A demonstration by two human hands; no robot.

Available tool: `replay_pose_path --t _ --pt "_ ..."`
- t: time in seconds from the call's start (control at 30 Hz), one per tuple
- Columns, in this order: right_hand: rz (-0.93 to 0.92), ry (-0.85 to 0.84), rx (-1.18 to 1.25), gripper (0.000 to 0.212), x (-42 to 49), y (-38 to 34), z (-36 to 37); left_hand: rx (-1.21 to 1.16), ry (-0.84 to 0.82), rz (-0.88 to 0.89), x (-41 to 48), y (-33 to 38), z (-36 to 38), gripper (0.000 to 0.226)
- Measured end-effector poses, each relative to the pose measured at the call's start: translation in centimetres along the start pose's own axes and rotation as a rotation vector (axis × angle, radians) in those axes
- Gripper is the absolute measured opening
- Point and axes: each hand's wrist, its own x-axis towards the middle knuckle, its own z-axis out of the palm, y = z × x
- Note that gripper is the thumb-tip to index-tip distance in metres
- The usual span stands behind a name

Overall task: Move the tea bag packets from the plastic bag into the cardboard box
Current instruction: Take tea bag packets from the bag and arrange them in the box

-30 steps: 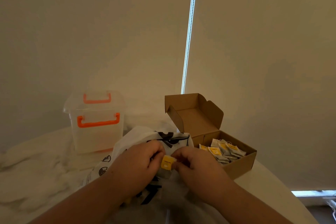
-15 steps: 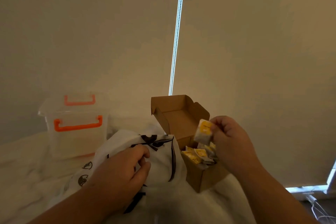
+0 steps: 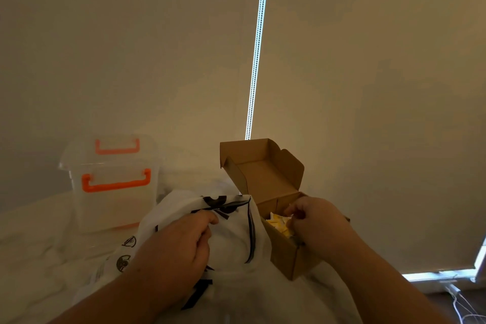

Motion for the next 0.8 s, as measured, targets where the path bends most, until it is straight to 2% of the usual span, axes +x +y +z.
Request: replay_pose_path --t 0.1,0.2,0.3,0.4,0.57,0.67,0.73,0.8 --pt "-0.107 0.186 0.105 0.012 -0.6 0.0 0.7 0.085 -0.032 -0.003 0.1 0.0 -0.2 0.036" --pt "-0.324 0.261 0.237 0.018 -3.1 -1.9 0.2 0.190 -0.126 0.010 0.4 0.2 -0.7 0.026" --pt "-0.505 0.100 0.301 0.016 -5.6 -4.3 0.5 0.297 -0.223 0.003 0.9 1.0 -1.3 0.016" --pt "-0.492 -0.120 0.223 0.026 -5.5 -5.2 2.6 0.408 -0.353 -0.002 1.2 2.0 -1.5 0.011" --pt "-0.440 -0.314 0.058 0.041 -4.3 -5.7 4.3 0.592 -0.528 0.001 0.5 3.5 -1.5 0.023" --pt "-0.440 -0.471 -0.134 0.051 -4.1 -6.7 4.1 0.703 -0.632 -0.030 0.2 3.8 -1.1 0.033" --pt "-0.440 -0.461 -0.191 0.049 -4.3 -6.9 4.1 0.757 -0.686 -0.040 -0.3 3.9 -0.9 0.037" --pt "-0.459 -0.397 -0.209 0.046 -4.7 -6.6 4.4 0.783 -0.670 -0.027 -0.9 4.5 -1.1 0.035"
